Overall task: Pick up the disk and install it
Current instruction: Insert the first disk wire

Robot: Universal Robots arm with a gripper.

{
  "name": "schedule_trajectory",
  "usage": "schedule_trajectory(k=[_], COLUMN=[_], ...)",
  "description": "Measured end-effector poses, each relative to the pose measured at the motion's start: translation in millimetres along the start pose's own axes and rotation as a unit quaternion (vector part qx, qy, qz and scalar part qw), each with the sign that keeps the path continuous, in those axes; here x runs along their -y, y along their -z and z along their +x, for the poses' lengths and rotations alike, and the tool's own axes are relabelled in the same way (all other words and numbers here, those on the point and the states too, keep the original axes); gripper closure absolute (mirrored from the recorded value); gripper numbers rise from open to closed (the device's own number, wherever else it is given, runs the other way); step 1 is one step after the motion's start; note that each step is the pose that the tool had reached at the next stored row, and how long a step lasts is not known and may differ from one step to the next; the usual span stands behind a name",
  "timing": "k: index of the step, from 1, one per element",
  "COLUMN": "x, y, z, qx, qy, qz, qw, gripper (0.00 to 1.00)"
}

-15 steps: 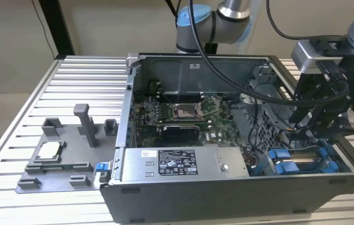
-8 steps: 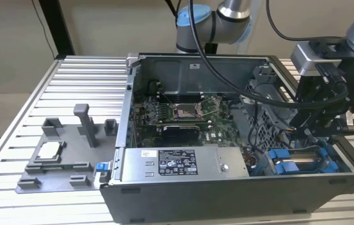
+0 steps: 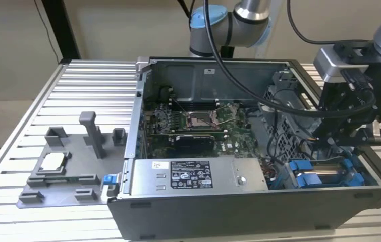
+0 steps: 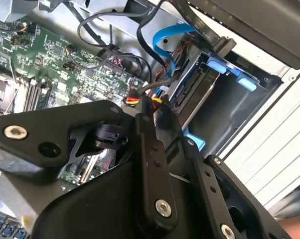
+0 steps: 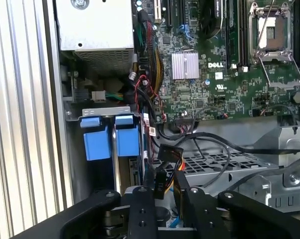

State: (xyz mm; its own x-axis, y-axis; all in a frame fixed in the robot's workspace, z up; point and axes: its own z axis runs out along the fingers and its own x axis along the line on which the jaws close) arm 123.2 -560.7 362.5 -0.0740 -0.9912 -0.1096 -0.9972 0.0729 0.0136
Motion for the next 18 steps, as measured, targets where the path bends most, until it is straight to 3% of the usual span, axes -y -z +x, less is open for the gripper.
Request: schedule_trajectory(k=[7,8,18], x=[0.1,0.1,0.4], y=[-1.8,-1.9,-1.9], z=[0.3,0.3,0.3], qx=[0.0,0.0001,0.0001], qy=[0.0,0.0,0.0], qz=[0.0002,0.0002,0.0002], qw=[1.0,1.0,1.0], gripper=[0.0,1.0,1.0])
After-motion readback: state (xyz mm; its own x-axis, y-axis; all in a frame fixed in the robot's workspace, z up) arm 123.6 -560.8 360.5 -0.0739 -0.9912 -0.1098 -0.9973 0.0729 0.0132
